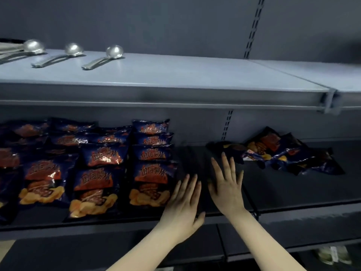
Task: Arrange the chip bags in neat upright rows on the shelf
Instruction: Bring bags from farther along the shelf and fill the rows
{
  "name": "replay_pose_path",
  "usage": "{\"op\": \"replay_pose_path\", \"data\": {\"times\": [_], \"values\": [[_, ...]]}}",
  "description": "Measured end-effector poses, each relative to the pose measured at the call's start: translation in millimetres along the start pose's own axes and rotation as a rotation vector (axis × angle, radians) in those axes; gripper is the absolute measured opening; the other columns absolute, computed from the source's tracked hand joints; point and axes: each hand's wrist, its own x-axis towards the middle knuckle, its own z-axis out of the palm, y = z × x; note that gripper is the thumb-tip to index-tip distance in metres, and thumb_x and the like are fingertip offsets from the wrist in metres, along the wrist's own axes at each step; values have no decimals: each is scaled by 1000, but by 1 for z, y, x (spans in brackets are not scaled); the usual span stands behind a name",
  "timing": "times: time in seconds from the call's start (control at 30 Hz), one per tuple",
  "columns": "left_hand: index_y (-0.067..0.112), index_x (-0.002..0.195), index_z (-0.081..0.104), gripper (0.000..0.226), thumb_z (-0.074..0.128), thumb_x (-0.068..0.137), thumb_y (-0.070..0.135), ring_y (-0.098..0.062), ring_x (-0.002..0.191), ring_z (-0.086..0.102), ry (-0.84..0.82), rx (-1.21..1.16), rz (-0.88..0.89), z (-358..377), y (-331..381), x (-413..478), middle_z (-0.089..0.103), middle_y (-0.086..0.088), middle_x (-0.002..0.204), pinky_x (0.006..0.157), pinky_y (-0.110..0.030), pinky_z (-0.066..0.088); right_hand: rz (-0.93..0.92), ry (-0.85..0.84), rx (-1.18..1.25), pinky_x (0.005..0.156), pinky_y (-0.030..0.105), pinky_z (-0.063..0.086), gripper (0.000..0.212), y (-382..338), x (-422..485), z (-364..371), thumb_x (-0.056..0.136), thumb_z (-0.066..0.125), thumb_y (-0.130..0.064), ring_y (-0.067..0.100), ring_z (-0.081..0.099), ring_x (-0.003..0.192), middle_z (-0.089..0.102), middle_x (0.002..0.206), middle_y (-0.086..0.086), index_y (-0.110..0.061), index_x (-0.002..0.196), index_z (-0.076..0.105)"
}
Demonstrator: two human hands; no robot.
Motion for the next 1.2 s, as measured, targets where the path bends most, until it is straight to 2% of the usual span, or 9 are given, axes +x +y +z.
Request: {"op": "replay_pose_path", "data": {"times": [0.07, 0.13, 0.33, 0.57, 0.67, 0.8, 0.9, 1.07, 1.2], "values": [[4, 148, 11, 77, 38, 91, 50, -32, 143, -4, 14, 17, -1, 1, 9, 18, -3, -15, 155, 112, -49, -4, -5, 12, -7, 112, 58, -4, 80, 16, 8, -4, 87, 56, -23, 21, -23, 143, -18, 156, -6, -33, 149, 7], [9, 145, -8, 77, 31, 94, 50, -29, 140, -20, 33, -16, -9, 3, 19, 40, -21, -10, 152, 109, -46, -18, -15, 20, -24, 111, 58, -4, 82, 32, 19, -12, 85, 59, -20, 24, -23, 142, -17, 155, -6, -32, 149, 9], [13, 145, -14, 73, 28, 96, 46, -25, 134, -33, 28, -97, -74, 16, 58, 87, -29, -4, 149, 104, -39, -28, -19, 12, -101, 108, 53, -13, 87, 86, 51, -32, 83, 60, -19, 27, -30, 137, -20, 156, -5, -35, 149, 6], [16, 146, -13, 71, 29, 96, 45, -21, 134, -31, 10, -146, -180, 27, 84, 109, -31, 0, 145, 103, -32, -29, -66, -114, -149, 110, 64, 0, 86, 121, 81, -30, 84, 62, -31, 33, -17, 143, -10, 158, 0, -34, 148, 6], [16, 147, -12, 71, 27, 96, 46, -18, 133, -32, 18, -134, -239, 24, 87, 115, -33, 2, 144, 101, -30, -31, -103, -144, -194, 111, 65, 2, 83, 127, 94, -25, 84, 60, -35, 32, -5, 145, 6, 157, 2, -33, 148, 6], [16, 148, -8, 69, 28, 97, 43, -21, 141, -19, 24, -134, -314, 25, 89, 112, -25, 0, 152, 105, -31, -27, -172, -145, -206, 115, 54, 7, 65, 130, 102, -14, 93, 46, -25, 27, 23, 139, 26, 153, 4, -23, 150, 14], [15, 149, -5, 68, 29, 97, 43, -23, 143, -13, -18, -135, -364, 32, 98, 100, -16, -3, 157, 112, -35, -19, -204, -167, -181, 116, 44, 16, 58, 136, 97, -4, 97, 39, -14, 32, 20, 141, 20, 156, 9, -17, 150, 16], [14, 149, 0, 67, 31, 97, 42, -24, 144, -10, -39, -149, -419, 39, 113, 92, -10, -5, 158, 112, -34, -17, -230, -203, -158, 118, 43, 13, 58, 145, 87, 3, 99, 34, -10, 34, 10, 144, 11, 158, 12, -18, 151, 10], [14, 150, 2, 66, 32, 97, 41, -24, 144, -7, -21, -148, -431, 34, 118, 98, -7, -5, 158, 114, -36, -14, -256, -169, -152, 118, 44, 13, 56, 145, 91, 2, 99, 32, -9, 35, 11, 144, 13, 157, 13, -17, 151, 12]]}}
